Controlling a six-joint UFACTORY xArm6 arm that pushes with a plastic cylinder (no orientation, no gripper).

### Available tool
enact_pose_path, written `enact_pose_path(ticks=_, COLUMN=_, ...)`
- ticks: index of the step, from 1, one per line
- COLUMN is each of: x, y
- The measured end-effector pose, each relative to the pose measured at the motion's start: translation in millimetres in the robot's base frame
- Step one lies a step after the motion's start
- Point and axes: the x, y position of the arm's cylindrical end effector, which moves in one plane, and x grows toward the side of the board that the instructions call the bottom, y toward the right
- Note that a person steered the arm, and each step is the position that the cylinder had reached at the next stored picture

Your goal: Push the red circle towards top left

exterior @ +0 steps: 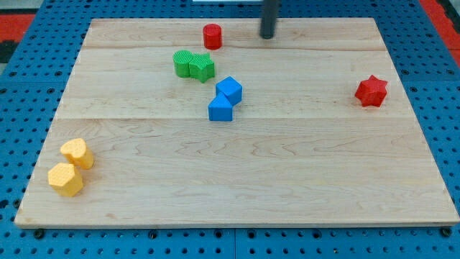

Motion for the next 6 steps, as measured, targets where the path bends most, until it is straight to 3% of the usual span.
enact_pose_path(ticks=1, x=8, y=-98)
enact_pose_path(ticks=2, x=-4, y=-157)
enact_pose_path(ticks=3, x=-20, y=-135)
enact_pose_path(ticks=5, x=-28, y=-226)
enact_pose_path(ticks=6, x=-29, y=-203)
